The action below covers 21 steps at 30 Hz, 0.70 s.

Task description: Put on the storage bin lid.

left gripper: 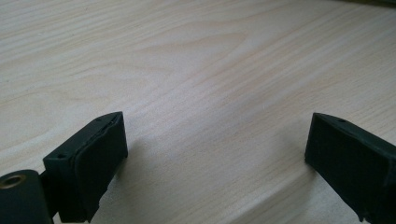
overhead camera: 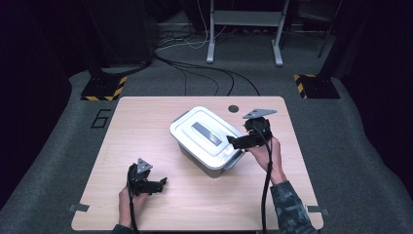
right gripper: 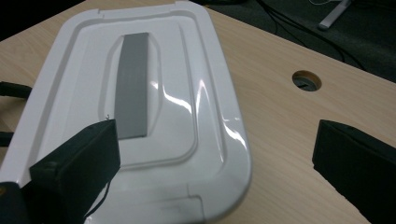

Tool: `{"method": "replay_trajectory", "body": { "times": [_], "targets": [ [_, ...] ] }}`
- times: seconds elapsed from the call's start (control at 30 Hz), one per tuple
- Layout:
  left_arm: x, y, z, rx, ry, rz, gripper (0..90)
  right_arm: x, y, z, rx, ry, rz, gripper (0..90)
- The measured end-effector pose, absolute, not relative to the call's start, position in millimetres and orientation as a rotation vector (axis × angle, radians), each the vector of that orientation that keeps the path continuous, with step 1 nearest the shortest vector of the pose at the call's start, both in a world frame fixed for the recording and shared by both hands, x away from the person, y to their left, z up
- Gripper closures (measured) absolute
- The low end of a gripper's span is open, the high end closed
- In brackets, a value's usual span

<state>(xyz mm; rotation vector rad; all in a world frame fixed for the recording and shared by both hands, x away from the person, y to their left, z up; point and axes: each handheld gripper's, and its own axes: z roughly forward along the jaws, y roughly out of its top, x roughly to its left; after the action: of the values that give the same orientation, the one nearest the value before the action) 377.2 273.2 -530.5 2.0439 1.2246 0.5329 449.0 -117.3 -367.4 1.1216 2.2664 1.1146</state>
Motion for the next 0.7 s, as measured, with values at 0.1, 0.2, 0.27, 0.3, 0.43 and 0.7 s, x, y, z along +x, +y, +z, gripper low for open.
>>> {"method": "replay_trajectory", "body": {
  "times": [0.1,0.2,0.27,0.3,0.43,0.7],
  "targets": [
    [377,273,-531,2.044,1.225,0.533,5.2,444,-132,-370,1.143,2.245,1.116,0.0],
    [377,273,-530,2.045,1.224,0.532,5.2,438,-148,-375,1.176,2.222,1.113,0.0],
    [377,273,-531,2.044,1.225,0.533,5.2,437,-152,-376,1.18,2.217,1.113,0.0],
    [377,273,-530,2.047,1.223,0.532,5.2,433,-161,-379,1.204,2.2,1.111,0.0],
    [377,273,-530,2.047,1.223,0.532,5.2,427,-179,-388,1.257,2.174,1.106,0.0],
    [377,274,-529,2.06,1.226,0.524,5.2,420,-209,-422,1.358,2.149,1.054,0.0]
  ]
}}
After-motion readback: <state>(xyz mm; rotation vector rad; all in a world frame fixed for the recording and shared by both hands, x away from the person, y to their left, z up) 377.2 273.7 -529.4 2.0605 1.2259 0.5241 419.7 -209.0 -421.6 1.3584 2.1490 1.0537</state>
